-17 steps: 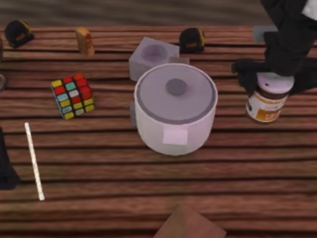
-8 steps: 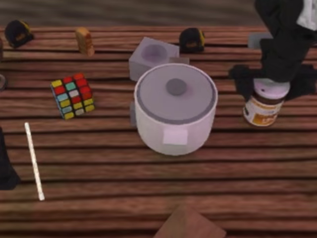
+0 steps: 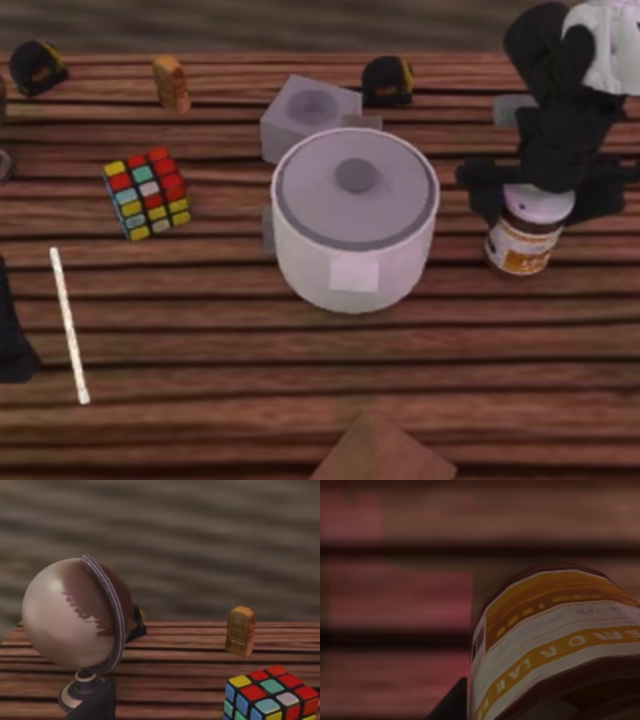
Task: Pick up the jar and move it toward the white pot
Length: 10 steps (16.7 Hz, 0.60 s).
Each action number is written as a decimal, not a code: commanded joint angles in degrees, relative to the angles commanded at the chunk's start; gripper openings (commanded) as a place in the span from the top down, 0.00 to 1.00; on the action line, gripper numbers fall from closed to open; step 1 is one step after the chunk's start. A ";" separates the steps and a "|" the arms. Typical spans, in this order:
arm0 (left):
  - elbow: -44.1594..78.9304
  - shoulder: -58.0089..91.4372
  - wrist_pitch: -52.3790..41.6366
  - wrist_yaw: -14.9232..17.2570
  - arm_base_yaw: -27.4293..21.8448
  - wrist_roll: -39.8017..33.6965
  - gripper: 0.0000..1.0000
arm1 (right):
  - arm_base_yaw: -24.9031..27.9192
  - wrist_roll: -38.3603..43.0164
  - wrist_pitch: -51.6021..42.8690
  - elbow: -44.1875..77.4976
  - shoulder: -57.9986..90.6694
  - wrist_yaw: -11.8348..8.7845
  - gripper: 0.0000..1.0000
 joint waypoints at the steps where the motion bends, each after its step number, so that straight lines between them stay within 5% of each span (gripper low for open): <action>1: 0.00 0.00 0.00 0.00 0.00 0.00 0.00 | 0.00 0.00 0.00 0.00 0.00 0.00 0.92; 10: 0.00 0.00 0.00 0.00 0.00 0.00 0.00 | 0.00 0.00 0.00 0.00 0.00 0.00 0.25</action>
